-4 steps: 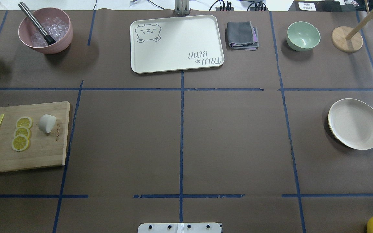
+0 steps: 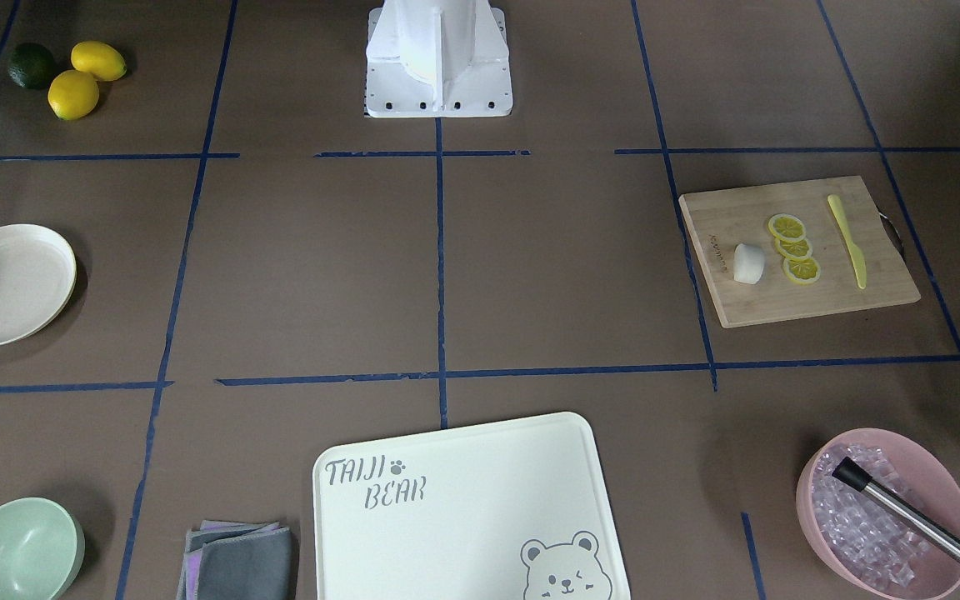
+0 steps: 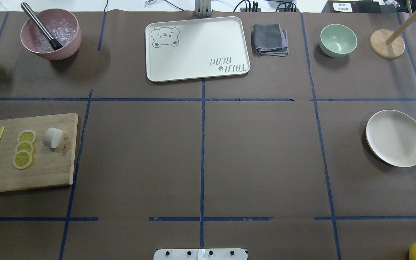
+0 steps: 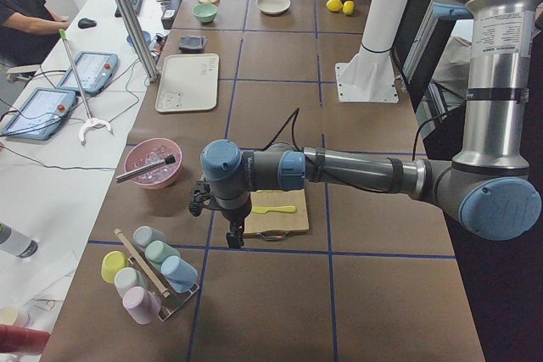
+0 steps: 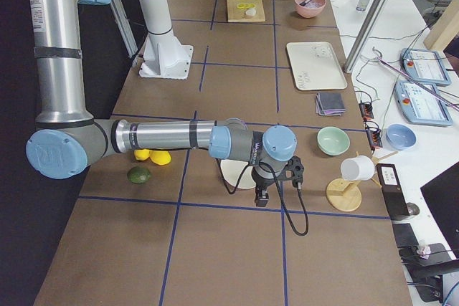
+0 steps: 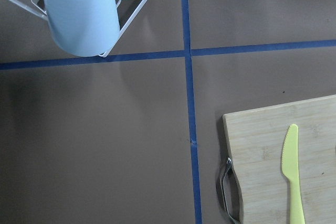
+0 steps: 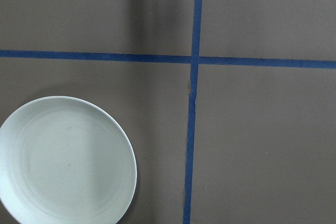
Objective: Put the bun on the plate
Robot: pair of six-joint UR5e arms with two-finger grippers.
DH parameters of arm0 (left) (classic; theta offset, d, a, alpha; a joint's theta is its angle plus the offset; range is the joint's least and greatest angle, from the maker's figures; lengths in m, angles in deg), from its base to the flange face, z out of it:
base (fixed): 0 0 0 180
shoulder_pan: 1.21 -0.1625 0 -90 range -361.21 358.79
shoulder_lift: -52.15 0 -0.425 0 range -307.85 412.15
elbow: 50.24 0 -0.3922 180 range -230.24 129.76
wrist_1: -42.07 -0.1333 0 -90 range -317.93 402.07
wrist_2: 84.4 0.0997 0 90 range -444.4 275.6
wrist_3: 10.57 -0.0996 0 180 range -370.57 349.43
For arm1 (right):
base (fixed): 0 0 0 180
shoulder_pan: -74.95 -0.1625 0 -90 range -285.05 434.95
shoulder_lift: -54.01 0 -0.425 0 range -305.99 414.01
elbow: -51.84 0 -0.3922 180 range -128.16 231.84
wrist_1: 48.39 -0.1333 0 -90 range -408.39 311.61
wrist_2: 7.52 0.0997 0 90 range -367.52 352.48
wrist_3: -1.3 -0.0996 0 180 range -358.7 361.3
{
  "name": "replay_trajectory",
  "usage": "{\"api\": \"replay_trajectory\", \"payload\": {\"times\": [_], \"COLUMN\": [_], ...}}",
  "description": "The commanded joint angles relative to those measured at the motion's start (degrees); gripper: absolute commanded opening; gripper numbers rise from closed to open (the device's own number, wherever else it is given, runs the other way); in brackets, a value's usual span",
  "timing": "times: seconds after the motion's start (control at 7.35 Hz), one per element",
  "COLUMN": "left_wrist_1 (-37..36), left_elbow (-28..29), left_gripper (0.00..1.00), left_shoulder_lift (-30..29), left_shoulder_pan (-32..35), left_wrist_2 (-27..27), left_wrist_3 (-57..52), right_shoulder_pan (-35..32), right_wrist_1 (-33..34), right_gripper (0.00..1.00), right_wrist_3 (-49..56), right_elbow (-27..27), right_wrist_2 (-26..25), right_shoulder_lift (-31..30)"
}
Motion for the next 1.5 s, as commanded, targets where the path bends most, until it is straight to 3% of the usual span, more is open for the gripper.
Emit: {"api": "replay_trajectory", "payload": {"times": [0.0, 0.68, 0.95, 1.22, 1.36], "left_wrist_1": [-0.18, -0.27, -0.27, 0.17, 0.35], "left_elbow": [0.01, 0.10, 0.54, 0.10, -0.16], "left_gripper": [1.00, 1.00, 1.00, 1.00, 1.00], "left_shoulder_lift": [0.56, 0.74, 1.27, 1.45, 2.84], "left_shoulder_pan": [-1.36, -1.18, -1.09, -0.74, -0.74], "left_wrist_2": [0.19, -0.78, -5.77, -5.53, -5.88], "left_wrist_3": [0.39, 0.30, 0.48, 2.93, 2.76], "right_shoulder_pan": [0.00, 1.65, 4.29, 7.28, 9.73], "right_wrist_1": [-0.16, -1.90, -9.27, -10.52, -18.27], "right_gripper": [1.00, 1.00, 1.00, 1.00, 1.00], "right_wrist_3": [0.06, 0.06, -1.25, -9.56, -16.13], "right_elbow": [0.26, 0.26, 0.00, 0.17, -0.35], "right_wrist_2": [-0.48, -0.31, -1.36, -0.93, -1.01], "right_shoulder_lift": [-0.09, -0.79, -2.88, -3.16, -4.90]}}
